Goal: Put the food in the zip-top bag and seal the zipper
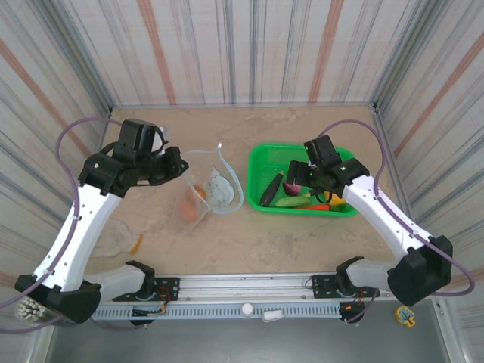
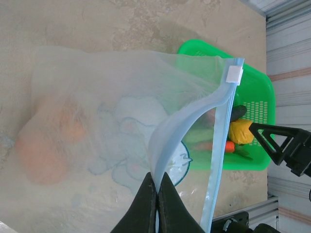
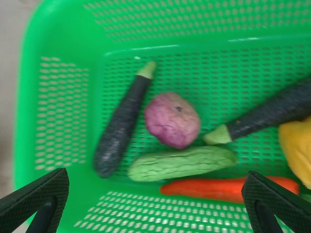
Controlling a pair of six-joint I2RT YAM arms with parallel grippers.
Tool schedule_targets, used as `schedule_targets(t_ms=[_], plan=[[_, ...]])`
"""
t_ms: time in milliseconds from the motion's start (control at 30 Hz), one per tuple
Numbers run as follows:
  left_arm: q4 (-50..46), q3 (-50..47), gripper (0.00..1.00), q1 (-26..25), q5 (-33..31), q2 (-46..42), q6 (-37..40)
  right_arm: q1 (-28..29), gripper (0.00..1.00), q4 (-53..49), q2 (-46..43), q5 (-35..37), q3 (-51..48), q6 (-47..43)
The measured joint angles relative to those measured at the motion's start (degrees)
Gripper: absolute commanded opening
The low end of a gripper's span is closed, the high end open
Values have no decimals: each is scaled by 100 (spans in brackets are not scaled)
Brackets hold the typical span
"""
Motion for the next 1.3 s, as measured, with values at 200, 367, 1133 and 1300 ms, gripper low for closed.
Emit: schedule_targets(t_ms=[200, 367, 1133, 1300], plan=[[332, -584, 0, 0, 0, -87, -374, -378, 95, -125, 280, 166, -13, -11], [697, -863, 0, 0, -11, -188, -647, -404, 98, -46, 828, -133, -11, -155], [1080, -938, 0, 151, 66, -245, -752, -671, 71, 881, 2966, -1215, 387, -284], [1115, -938, 0, 160, 79, -245, -752, -671, 61, 977, 2986, -1360, 387, -269]])
